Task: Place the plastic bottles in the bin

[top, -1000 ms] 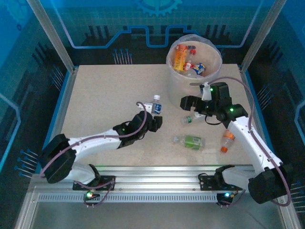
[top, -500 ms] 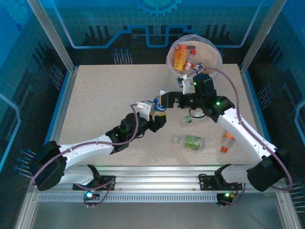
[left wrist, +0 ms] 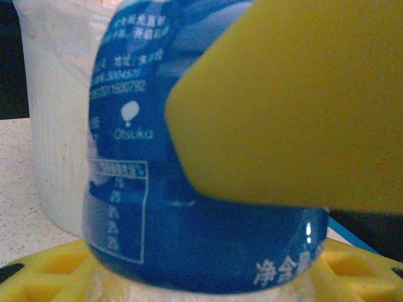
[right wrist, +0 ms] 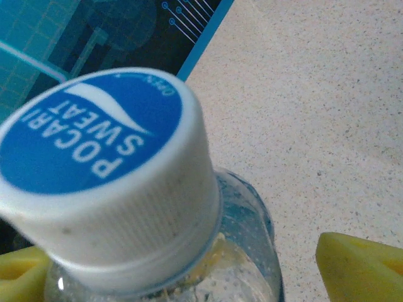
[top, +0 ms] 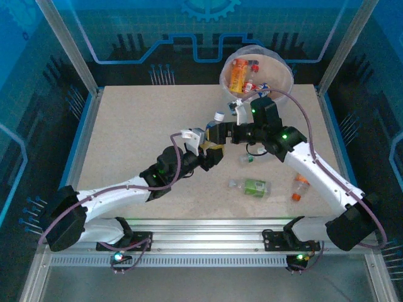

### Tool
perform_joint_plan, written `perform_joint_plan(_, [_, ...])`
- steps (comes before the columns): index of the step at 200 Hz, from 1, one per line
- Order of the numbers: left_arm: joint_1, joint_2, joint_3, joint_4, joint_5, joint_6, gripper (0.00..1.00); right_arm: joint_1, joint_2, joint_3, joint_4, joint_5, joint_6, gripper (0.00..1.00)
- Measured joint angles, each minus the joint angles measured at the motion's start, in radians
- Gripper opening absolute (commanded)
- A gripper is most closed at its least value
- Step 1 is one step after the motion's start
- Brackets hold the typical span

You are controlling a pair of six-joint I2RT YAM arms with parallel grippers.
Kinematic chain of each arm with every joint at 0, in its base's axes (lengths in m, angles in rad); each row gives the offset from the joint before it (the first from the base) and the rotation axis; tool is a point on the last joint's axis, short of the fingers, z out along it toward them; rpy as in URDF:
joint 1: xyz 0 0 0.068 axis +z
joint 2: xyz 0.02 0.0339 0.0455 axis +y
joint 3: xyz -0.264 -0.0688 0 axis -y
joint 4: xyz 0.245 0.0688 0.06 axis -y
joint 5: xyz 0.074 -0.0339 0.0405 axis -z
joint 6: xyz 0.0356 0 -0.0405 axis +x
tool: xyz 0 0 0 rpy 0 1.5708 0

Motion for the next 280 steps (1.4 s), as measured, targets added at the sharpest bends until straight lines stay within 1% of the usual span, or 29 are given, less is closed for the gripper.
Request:
perform_joint_plan(31, [0.0,0.014,0.016,0.004,0.009,0.0,0.51,0.01,0.009,0.009,0.003,-0.008,-0.01,0.74])
perform_joint_plan(43, [0.0,0.018,0.02,0.003,0.011,0.0,0.52,0.012,0.011,0.01,0.003,-0.012,-0.012,0.66])
perform_joint_plan(54, [0.001,0.019,0.021,0.002,0.012,-0.001,0.56,0.013,0.011,0.011,0.005,-0.012,-0.015,0.6])
perform_joint_plan(63, [0.003,0.019,0.022,0.0,0.013,-0.002,0.65,0.013,0.012,0.013,0.005,-0.009,-0.023,0.54])
perform_joint_plan(71, [0.005,0.019,0.024,-0.003,0.013,-0.002,0.79,0.013,0.013,0.016,0.004,-0.008,-0.028,0.52])
perform_joint_plan(79, [0.006,0.019,0.026,-0.004,0.013,0.001,0.96,0.014,0.014,0.019,0.002,-0.005,-0.025,0.51])
perform_joint_plan(83, [0.006,0.019,0.027,-0.003,0.014,-0.001,0.99,0.014,0.016,0.023,-0.002,-0.004,-0.023,0.5])
perform_joint_plan(113, [0.005,0.019,0.035,0.009,0.017,0.001,0.99,0.012,0.032,0.066,-0.043,0.016,-0.031,0.48])
perform_joint_plan(143, [0.005,-0.001,0.026,0.026,0.016,0.0,0.99,-0.013,0.055,0.183,-0.11,0.053,-0.064,0.46])
perform_joint_plan(170, [0.005,-0.039,-0.005,0.069,0.009,0.0,0.99,-0.074,0.072,0.34,-0.164,0.115,-0.103,0.46])
perform_joint_plan(195, [0.005,-0.062,-0.032,0.084,-0.01,0.001,0.99,-0.135,0.079,0.431,-0.187,0.158,-0.117,0.45])
perform_joint_plan(225, [0.005,-0.086,-0.074,0.09,-0.041,0.003,0.99,-0.24,0.131,0.547,-0.202,0.214,-0.115,0.45])
perform_joint_plan(248, [0.005,-0.111,-0.092,0.084,-0.063,0.003,0.99,-0.273,0.191,0.628,-0.229,0.27,-0.117,0.45])
perform_joint_plan(280, [0.005,-0.162,-0.098,0.051,-0.093,0.003,0.99,-0.291,0.299,0.754,-0.29,0.354,-0.13,0.46])
